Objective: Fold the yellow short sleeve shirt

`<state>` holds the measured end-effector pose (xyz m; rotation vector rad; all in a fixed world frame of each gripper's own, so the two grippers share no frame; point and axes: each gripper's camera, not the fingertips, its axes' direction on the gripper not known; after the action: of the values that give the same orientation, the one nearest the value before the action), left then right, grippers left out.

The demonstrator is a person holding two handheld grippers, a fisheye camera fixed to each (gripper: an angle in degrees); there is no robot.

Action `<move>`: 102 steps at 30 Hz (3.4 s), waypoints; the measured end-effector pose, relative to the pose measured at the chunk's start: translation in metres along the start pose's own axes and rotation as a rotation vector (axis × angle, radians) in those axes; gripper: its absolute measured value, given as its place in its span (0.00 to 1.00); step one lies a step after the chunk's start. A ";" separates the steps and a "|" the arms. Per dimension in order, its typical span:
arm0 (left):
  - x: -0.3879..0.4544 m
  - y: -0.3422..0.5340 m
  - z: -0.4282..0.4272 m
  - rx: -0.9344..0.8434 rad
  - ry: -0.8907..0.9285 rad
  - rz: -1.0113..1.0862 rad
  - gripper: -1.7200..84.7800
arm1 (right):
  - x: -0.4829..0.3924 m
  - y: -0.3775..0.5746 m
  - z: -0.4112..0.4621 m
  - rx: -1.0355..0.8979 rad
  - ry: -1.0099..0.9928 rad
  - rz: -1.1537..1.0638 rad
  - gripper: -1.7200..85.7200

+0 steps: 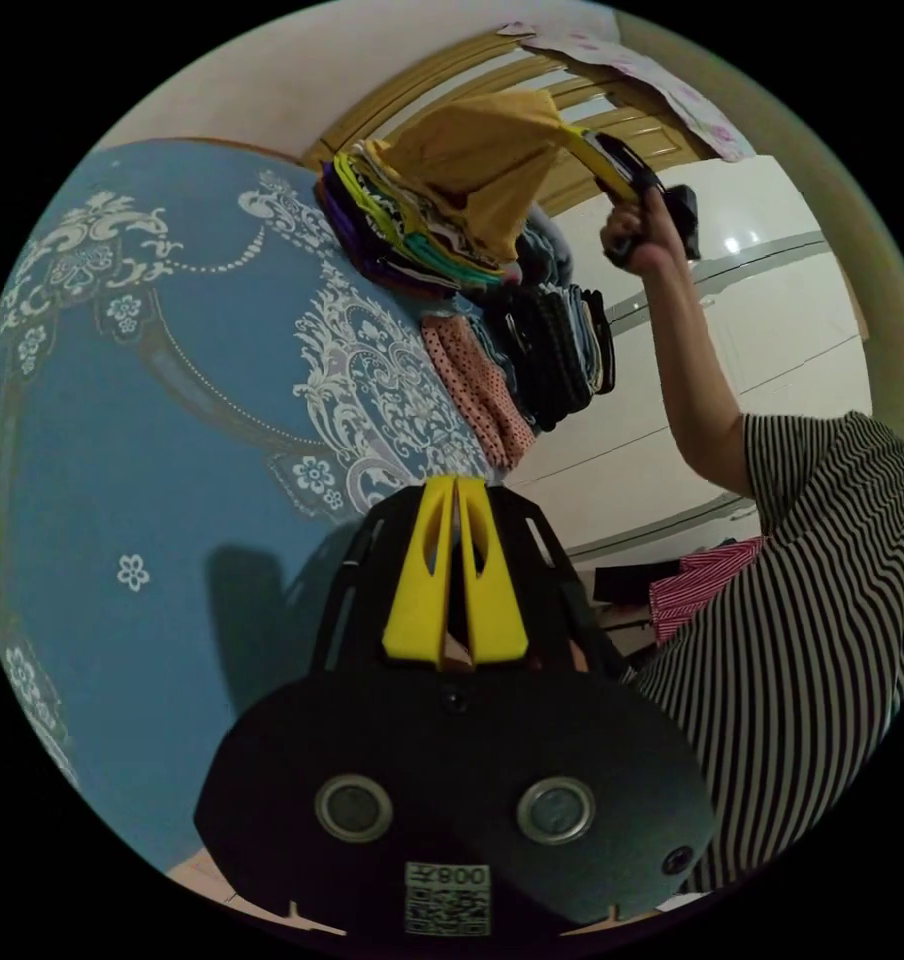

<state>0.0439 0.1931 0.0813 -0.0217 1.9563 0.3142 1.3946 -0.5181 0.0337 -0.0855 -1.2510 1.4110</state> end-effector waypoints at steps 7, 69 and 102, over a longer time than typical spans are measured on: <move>0.066 0.027 -0.032 0.097 -0.047 -0.017 0.03 | -0.111 0.103 -0.101 -0.009 -0.196 0.001 0.02; 0.300 -0.021 -0.060 0.265 0.445 -0.679 0.10 | -0.551 0.393 -0.529 0.165 -0.299 -0.030 0.02; 0.798 0.161 -0.440 1.025 0.495 -0.033 0.02 | -0.498 0.426 -0.653 0.323 -0.486 -0.108 0.02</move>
<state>-0.6974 0.3519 -0.4494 0.5764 2.3884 -0.8053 1.7029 -0.3829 -0.8281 0.5679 -1.3698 1.5729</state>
